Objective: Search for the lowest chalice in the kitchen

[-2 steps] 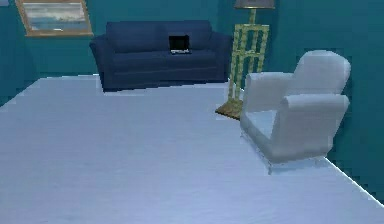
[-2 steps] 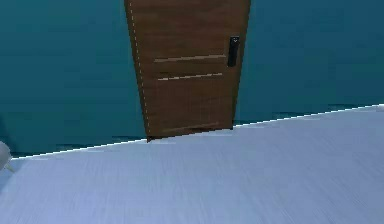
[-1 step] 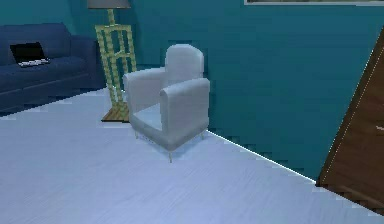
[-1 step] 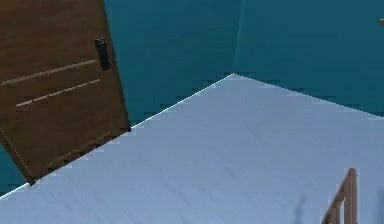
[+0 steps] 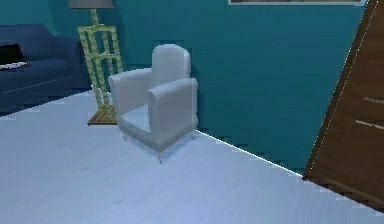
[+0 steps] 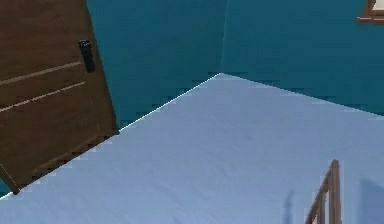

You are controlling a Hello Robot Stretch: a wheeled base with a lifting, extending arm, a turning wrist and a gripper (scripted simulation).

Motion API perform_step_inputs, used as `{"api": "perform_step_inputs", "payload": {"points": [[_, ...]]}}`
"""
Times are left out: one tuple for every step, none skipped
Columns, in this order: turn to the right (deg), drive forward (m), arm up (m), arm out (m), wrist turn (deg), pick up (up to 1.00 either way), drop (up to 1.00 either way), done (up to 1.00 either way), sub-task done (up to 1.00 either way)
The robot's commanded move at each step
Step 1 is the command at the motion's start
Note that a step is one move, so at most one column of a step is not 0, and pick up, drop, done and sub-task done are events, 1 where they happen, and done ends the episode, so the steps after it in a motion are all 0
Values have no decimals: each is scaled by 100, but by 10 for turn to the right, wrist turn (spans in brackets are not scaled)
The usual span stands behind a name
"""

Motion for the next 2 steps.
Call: {"api": "perform_step_inputs", "payload": {"points": [[0,35,0,0,0,0,0,0,0],[-450,0,0,0,0,0,0,0,0]]}}
